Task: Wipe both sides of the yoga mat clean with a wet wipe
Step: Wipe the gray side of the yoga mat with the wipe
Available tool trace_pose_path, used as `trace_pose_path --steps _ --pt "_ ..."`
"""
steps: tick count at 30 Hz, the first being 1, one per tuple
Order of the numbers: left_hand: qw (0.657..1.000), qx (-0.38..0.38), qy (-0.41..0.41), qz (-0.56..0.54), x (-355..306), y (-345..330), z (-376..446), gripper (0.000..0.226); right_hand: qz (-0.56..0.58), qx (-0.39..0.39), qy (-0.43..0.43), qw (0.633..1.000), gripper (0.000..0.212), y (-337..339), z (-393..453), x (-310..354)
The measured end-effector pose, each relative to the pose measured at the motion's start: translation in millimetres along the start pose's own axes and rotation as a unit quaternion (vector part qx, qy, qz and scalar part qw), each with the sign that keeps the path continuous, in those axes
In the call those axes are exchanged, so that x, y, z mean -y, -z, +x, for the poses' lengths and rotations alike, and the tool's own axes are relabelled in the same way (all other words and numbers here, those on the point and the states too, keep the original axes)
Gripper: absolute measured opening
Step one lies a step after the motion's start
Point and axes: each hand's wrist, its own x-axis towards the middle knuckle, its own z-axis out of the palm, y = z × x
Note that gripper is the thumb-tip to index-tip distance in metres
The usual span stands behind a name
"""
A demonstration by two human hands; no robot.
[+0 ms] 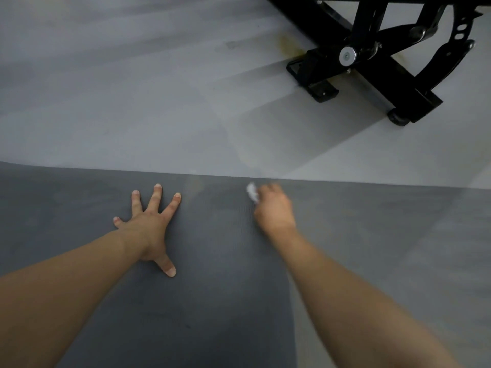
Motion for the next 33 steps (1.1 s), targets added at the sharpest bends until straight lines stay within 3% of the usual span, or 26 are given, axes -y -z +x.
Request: trace_pose_path --steps 3,6,9,14,18,23,25,28,33 --pt "1.000 0.001 0.003 0.002 0 0 1 0.174 -0.011 -0.024 -0.101 0.995 0.029 26 -3 -70" --pt "1.000 -0.001 0.003 0.002 0 0 1 0.174 0.018 -0.048 -0.151 0.987 0.030 25 -6 -70" --pt "1.000 -0.002 0.006 0.003 0 0 1 0.174 0.059 -0.054 -0.097 0.992 0.037 -4 -17 -16" --pt "1.000 -0.007 0.003 -0.001 1 -1 1 0.173 0.091 0.033 0.021 0.995 0.036 -34 -54 90" --pt "1.000 -0.011 0.004 -0.001 4 -2 2 0.173 0.030 0.058 0.099 0.993 0.030 -24 -54 61" --pt "1.000 -0.008 0.005 0.004 1 -4 3 0.173 -0.011 -0.012 -0.073 0.997 0.037 7 -56 -62" --pt "1.000 -0.010 0.011 0.011 0 -5 5 0.173 0.017 -0.030 -0.136 0.990 0.034 14 -57 -78" --pt "1.000 -0.013 0.015 0.013 -2 -5 5 0.171 0.083 -0.044 -0.144 0.985 0.038 -1 -56 -36" --pt "0.996 -0.063 -0.010 0.055 -12 -13 -5 0.153 0.125 0.050 0.018 0.991 0.038 -41 -91 84"
